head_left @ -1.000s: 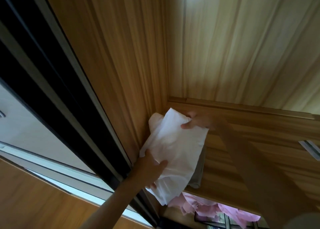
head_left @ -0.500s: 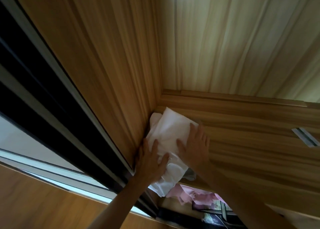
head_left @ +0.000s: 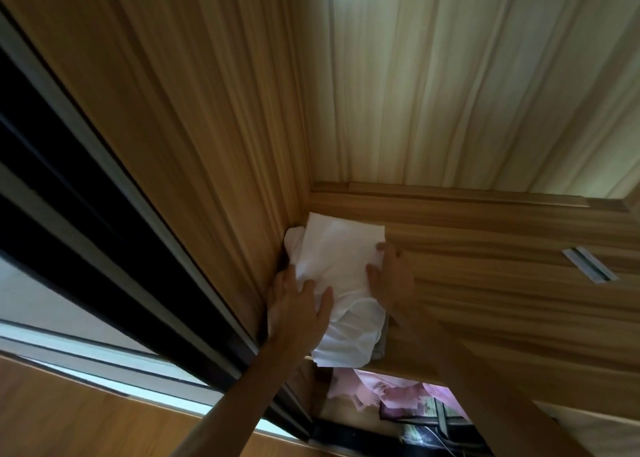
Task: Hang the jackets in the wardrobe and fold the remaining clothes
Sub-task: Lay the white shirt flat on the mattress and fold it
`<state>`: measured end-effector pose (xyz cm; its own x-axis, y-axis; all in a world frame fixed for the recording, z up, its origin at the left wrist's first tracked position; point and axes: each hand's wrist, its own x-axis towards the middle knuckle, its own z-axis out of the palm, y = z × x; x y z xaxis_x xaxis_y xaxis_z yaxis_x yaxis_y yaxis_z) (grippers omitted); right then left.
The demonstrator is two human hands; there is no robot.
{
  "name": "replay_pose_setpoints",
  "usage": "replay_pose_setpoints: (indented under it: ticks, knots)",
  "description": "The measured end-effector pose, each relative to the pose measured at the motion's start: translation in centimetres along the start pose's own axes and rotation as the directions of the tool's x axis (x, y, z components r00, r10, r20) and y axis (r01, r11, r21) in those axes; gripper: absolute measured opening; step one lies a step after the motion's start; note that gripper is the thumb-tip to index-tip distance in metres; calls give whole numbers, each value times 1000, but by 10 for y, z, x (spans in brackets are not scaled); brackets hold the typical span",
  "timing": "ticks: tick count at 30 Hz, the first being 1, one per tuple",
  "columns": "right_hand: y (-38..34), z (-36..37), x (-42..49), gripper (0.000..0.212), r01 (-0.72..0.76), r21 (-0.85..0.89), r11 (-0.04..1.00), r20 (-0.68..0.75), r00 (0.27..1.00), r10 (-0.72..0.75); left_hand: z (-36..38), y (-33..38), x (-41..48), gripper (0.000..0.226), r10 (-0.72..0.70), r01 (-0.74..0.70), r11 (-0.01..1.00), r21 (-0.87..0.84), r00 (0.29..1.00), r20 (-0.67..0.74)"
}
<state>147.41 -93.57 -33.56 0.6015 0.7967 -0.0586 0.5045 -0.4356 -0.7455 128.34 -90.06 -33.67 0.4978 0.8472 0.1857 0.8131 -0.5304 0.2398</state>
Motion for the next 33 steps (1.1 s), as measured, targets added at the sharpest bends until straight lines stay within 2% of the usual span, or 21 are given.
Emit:
replay_pose_setpoints:
  ticks: [1, 2, 3, 5, 7, 8, 10, 12, 17, 20, 23, 27, 30, 33]
  knots:
    - [-2, 1, -4, 47, 57, -171, 984, -64, 996, -69, 1, 2, 3, 44, 35, -37, 999, -35, 998, -51]
    - [-3, 5, -7, 48, 170, -281, 945, -129, 969, -213, 6, 2, 8, 39, 88, -92, 994, -65, 994, -69]
    - [-5, 9, -10, 48, 298, -322, 899, -130, 926, -354, 11, 1, 14, 39, 146, -152, 983, -99, 987, -69]
    - [-8, 21, -14, 58, 463, -350, 814, 63, 879, -473, 32, -9, 24, 42, 282, -278, 956, -92, 959, 31]
    - [0, 34, -19, 76, 520, -396, 757, 262, 854, -449, 53, -23, 22, 52, 324, -332, 943, 2, 921, 215]
    - [5, 37, -21, 78, 520, -422, 743, 273, 854, -442, 58, -29, 16, 57, 305, -328, 944, 45, 915, 263]
    - [14, 36, -21, 80, 478, -445, 757, 251, 878, -406, 57, -37, 7, 67, 232, -252, 966, 57, 944, 236]
    - [16, 34, -21, 85, 426, -460, 779, 236, 905, -355, 51, -37, 4, 66, 171, -178, 984, 13, 962, 213]
    - [6, 30, -28, 93, 252, -464, 849, 165, 966, -197, 40, -29, 7, 66, 127, -142, 989, 44, 962, 242]
    - [1, 23, -38, 76, 193, -463, 865, 168, 977, -128, 19, -20, 9, 76, 98, -150, 982, 117, 924, 369]
    - [-8, 15, -61, 62, 148, -427, 892, 148, 985, -92, 0, -16, 8, 54, 63, -67, 998, 1, 938, 341]
    - [-17, 6, -98, 78, 62, -369, 927, 124, 992, -16, -23, -12, -2, 30, 188, -147, 974, -171, 949, 254]
    - [-36, -8, -141, 42, -21, -277, 961, -58, 998, 5, -44, 0, -19, 28, 317, -268, 932, -245, 928, 194]
    - [-43, -16, -180, 41, -91, -270, 958, -160, 986, 48, -59, 12, -38, 27, 418, -360, 884, -298, 894, 160]
